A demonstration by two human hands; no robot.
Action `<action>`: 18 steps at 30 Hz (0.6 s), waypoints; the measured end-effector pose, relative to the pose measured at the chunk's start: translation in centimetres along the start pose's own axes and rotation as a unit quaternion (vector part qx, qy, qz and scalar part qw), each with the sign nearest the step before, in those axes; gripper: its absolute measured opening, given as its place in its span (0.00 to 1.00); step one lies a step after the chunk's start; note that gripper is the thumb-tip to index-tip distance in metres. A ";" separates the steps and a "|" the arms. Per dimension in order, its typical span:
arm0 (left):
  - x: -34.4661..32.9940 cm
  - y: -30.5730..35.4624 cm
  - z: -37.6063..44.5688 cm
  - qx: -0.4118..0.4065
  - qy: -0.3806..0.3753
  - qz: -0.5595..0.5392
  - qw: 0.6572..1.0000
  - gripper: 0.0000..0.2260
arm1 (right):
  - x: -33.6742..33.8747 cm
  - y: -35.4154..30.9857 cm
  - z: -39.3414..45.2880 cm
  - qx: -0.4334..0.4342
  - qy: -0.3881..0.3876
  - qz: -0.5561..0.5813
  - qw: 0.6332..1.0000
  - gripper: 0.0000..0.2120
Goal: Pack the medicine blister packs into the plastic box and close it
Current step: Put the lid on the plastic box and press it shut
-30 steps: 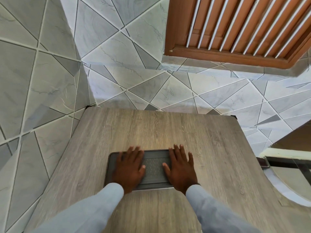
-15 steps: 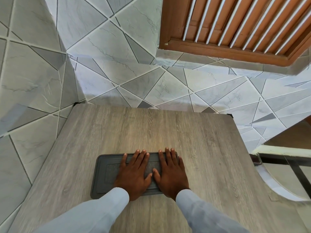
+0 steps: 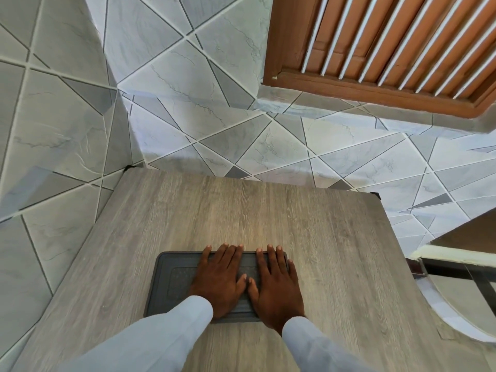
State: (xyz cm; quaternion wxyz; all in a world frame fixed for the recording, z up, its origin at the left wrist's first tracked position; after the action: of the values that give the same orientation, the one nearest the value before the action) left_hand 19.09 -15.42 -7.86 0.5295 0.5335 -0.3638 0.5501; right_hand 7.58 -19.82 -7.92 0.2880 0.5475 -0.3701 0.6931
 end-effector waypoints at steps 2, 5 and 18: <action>0.1 -0.2 0.3 0.001 -0.004 -0.005 1.000 0.31 | 0.1 -0.1 0.0 -0.002 0.005 -0.003 1.000 0.33; 0.1 -0.3 0.9 -0.010 -0.035 -0.011 0.999 0.33 | 0.2 -0.1 0.1 0.000 0.003 -0.003 1.000 0.34; 0.7 -7.9 -1.3 0.087 -0.026 0.014 0.996 0.35 | 0.2 0.1 0.0 -0.007 0.000 0.001 1.000 0.36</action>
State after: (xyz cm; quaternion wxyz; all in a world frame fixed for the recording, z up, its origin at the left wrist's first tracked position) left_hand 26.58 -12.68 -8.70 0.4635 0.5866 -0.3356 0.5732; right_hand 7.50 -19.89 -7.70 0.2918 0.5449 -0.3756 0.6906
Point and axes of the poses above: each hand's wrist, its own z-axis towards the middle knuckle, its own x-axis out of the back of the hand, y = z × x, the point moved 9 cm from there along z, towards the middle knuckle, and after that the axes turned 12 degrees about y, right-handed, at the moved point
